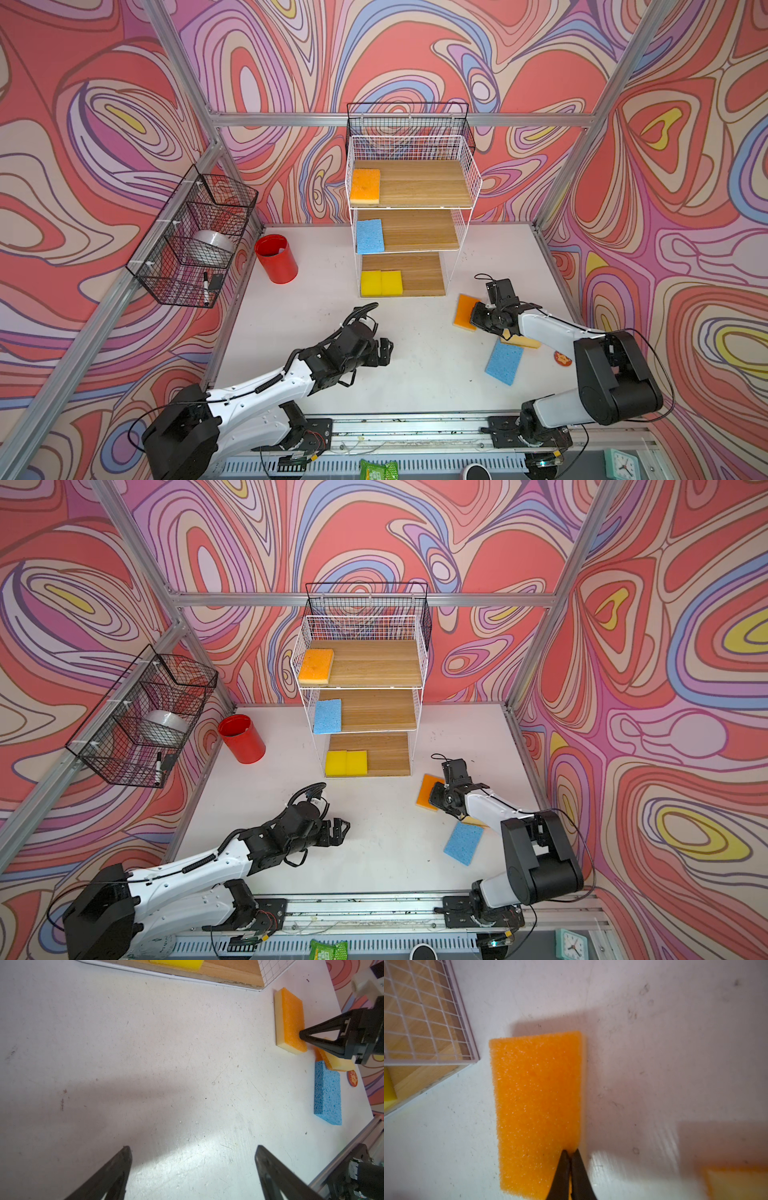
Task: Place and organize the cleaning sponges onto the shelf
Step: 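Lift the second orange sponge off the table with the right gripper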
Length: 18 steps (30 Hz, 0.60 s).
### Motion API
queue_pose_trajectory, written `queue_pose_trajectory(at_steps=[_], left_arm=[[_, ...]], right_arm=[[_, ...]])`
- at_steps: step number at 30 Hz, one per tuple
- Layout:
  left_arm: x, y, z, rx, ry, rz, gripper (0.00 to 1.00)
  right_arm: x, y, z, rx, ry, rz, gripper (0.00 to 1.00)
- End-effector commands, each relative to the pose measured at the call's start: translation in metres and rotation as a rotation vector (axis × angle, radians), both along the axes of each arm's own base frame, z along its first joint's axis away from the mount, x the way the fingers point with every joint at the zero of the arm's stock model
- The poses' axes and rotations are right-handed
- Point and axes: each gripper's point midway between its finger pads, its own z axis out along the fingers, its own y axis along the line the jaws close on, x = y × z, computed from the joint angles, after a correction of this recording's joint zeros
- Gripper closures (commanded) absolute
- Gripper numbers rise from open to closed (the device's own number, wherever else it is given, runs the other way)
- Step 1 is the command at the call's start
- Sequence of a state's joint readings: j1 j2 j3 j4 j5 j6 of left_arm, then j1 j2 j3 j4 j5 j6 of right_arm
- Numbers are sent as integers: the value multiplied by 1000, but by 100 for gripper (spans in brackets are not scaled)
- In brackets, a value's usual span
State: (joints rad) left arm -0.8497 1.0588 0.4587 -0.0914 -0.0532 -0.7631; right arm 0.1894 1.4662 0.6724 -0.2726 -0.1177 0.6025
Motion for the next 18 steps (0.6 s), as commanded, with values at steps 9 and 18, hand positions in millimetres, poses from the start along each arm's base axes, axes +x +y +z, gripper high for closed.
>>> queue_pose_trajectory(at_steps=[9,18], left_arm=[[-5,16,1,14,0,39,6],[-4,18,17,14,-22,40,6]], right_arm=[[-10,5,20,35,-36,36,100],[-25,7,88,73,-180,73,100]])
